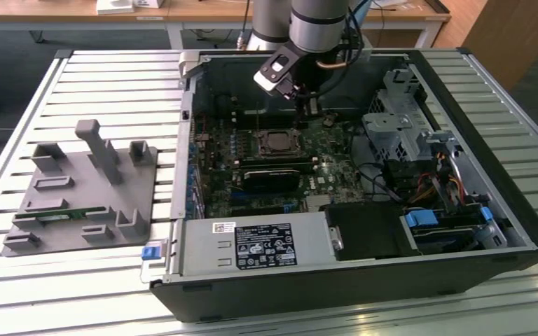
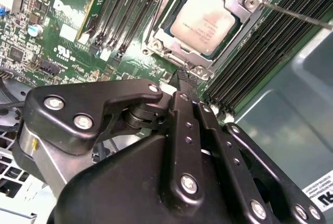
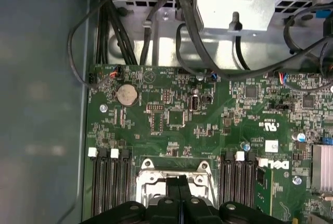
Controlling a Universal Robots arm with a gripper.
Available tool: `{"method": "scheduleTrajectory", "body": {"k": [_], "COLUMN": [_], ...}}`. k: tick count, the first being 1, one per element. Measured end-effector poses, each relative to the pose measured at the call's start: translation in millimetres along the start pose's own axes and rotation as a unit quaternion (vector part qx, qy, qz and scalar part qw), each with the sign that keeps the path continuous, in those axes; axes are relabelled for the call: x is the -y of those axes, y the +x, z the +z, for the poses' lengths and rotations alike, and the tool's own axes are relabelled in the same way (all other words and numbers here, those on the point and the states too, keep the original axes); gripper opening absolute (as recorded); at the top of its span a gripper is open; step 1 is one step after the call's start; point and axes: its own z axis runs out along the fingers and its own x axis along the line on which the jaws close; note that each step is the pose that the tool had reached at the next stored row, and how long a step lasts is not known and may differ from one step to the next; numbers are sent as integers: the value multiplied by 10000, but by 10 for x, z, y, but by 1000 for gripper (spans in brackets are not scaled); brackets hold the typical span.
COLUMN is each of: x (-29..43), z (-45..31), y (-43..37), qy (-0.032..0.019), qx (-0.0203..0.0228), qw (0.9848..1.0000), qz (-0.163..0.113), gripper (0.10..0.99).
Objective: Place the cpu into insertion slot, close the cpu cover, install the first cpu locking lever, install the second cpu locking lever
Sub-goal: 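Close the cpu cover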
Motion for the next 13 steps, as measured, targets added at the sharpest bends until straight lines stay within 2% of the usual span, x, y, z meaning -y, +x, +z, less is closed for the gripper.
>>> {"method": "scheduleTrajectory", "body": {"k": [13], "x": [193], "z": [-1], "y": [3], "qy": [-1], "qx": [-2], "qw": [10000], "qz": [0], "gripper": [106]}}
